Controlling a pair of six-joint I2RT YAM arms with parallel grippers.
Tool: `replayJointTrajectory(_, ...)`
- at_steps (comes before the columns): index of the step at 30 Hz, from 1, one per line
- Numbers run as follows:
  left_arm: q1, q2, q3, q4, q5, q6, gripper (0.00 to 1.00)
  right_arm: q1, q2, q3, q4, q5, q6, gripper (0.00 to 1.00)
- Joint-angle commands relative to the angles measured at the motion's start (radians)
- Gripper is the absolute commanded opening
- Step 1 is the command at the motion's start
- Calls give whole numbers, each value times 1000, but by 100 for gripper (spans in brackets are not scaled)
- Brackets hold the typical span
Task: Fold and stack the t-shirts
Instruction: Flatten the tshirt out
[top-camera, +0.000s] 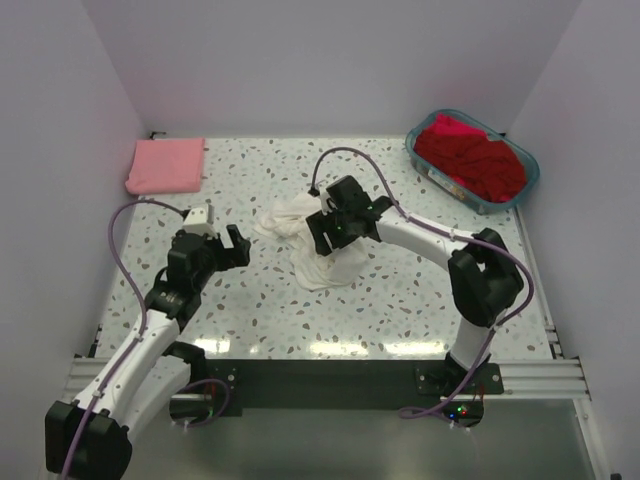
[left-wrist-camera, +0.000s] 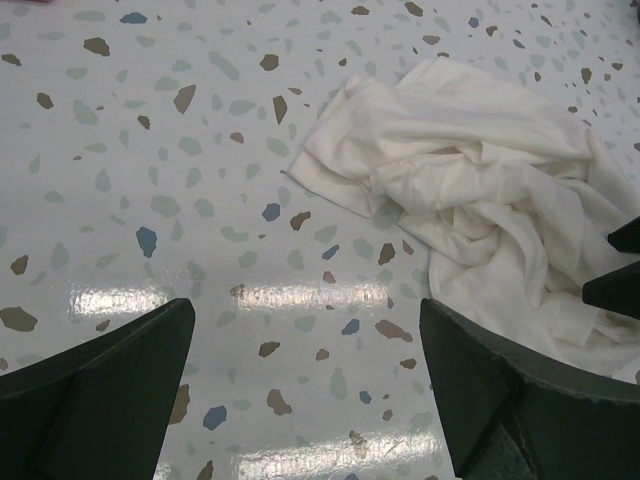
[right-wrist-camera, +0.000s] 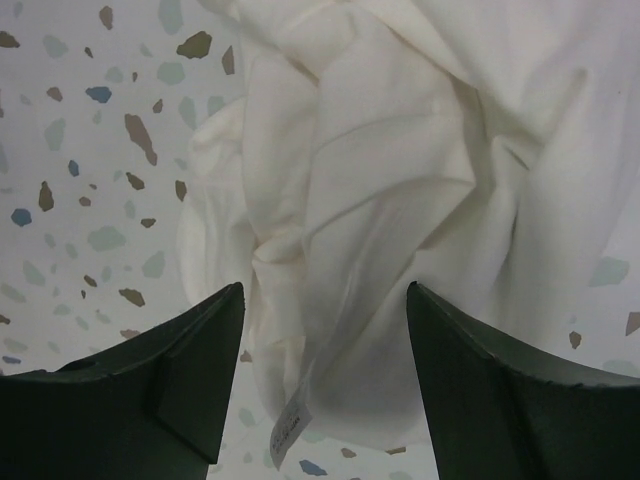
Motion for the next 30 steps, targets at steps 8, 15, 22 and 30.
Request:
replayJointTrajectory(8,-3,6,0,61,10,-6,100,-5,-54,-59,-24,245,22,68)
replayJointTrajectory(15,-3,23,-2,76,32,2,100,-61,-180,-223,9,288,38,67)
replayJointTrajectory(22,-3,43,-12,128,77,2,100,-178,-226,-371,143,44,122,66)
replayJointTrajectory(30,-5,81,4,173,125,-9,100,-180,-162,-192,193,-258,140,0)
